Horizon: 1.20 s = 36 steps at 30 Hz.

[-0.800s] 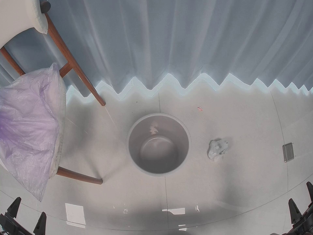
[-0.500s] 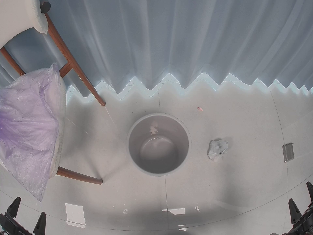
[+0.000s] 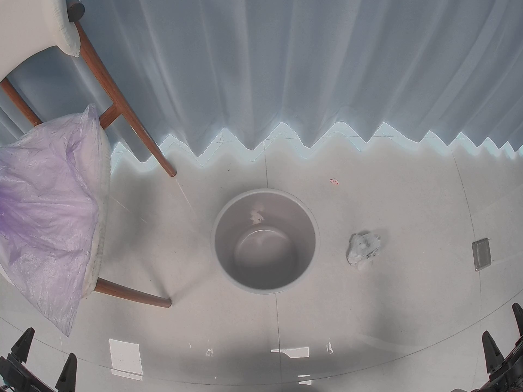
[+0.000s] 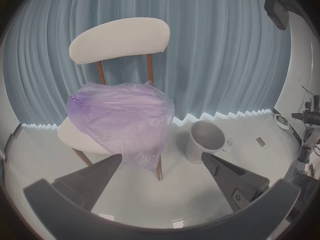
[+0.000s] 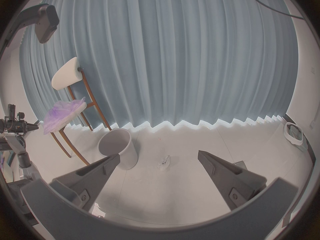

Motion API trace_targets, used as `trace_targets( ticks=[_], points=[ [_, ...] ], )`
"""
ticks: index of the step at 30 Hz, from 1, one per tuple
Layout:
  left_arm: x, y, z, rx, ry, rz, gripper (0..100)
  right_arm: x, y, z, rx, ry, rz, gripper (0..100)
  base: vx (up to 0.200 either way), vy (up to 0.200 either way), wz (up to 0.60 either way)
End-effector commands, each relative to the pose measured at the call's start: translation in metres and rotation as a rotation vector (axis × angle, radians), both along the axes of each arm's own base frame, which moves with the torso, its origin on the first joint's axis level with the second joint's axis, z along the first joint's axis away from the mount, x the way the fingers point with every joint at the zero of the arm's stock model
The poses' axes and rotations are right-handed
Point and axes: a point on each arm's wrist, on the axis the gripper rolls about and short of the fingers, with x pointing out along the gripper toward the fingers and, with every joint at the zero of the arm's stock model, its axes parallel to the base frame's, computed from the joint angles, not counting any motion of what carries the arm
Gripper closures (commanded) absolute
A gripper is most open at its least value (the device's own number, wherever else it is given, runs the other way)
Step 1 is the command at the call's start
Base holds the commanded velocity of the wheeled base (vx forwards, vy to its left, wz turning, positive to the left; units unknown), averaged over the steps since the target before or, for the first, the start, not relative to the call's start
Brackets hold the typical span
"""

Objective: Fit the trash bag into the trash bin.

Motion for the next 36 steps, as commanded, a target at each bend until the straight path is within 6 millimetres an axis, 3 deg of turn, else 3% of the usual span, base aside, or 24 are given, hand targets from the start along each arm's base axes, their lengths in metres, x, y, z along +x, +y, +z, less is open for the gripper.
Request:
trace_targets(
  ticks=[1,12,17,29,36],
  points=[
    [0.000,0.000,-0.005,0.010,-0.005,-0.010,0,0.000,0.000,-0.005,-0.001,0.002,0.001,0,0.000,0.000,0.00],
    [0.000,0.000,-0.003,0.005,-0.017,-0.008,0,0.000,0.000,-0.005,-0.001,0.002,0.001,0,0.000,0.000,0.00],
    [-0.001,0.000,0.016,0.000,-0.202,0.009,0,0.000,0.000,-0.005,-0.001,0.002,0.001,0,0.000,0.000,0.00],
    [0.000,0.000,0.009,0.035,-0.139,0.015,0,0.000,0.000,-0.005,-0.001,0.002,0.001,0,0.000,0.000,0.00],
    [-0.003,0.000,0.022,0.062,-0.268,0.017,0,0.000,0.000,-0.005,-0.001,0.002,0.001,0,0.000,0.000,0.00]
  ],
)
